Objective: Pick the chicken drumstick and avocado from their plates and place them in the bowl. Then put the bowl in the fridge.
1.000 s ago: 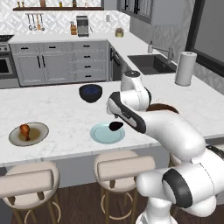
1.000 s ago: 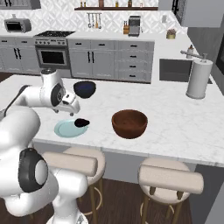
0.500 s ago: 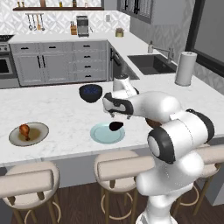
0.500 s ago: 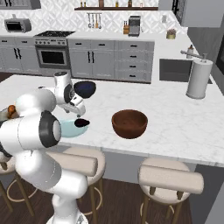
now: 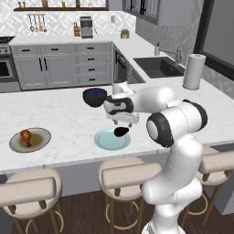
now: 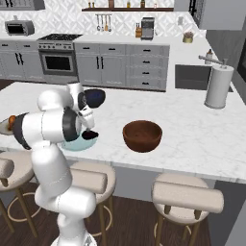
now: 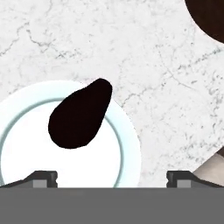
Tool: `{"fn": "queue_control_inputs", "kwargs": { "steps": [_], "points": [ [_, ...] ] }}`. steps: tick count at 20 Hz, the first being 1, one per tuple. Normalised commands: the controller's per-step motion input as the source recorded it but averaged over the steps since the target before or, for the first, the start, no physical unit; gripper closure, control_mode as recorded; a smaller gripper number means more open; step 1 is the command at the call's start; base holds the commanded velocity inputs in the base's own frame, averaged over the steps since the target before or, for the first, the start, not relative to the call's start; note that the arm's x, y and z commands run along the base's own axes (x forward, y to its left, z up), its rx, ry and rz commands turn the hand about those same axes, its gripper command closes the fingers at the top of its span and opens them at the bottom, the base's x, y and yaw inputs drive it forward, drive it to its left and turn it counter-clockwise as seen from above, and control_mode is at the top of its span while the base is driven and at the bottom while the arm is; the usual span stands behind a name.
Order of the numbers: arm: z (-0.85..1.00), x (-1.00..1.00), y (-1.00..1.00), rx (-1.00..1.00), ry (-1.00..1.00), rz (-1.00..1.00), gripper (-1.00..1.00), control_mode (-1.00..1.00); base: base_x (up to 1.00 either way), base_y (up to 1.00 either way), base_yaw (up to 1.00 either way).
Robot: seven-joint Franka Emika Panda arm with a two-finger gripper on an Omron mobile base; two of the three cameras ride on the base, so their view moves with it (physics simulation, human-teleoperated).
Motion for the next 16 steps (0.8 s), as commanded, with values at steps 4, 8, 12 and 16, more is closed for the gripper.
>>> {"fn": "queue_control_inputs", "kwargs": {
  "steps": [4,8,12,16],
  "points": [
    [-0.32,0.22,0.0,0.02,0.13,-0.13,-1.0,-1.0,0.0,0.0,0.0],
    [-0.29,0.28,0.0,0.02,0.1,-0.08,-1.0,-1.0,0.0,0.0,0.0],
    [-0.28,0.26,0.01,0.0,0.04,-0.06,-1.0,-1.0,0.0,0.0,0.0],
    [-0.35,0.13,0.01,0.0,0.0,-0.04,-1.0,-1.0,0.0,0.0,0.0]
  ]
}}
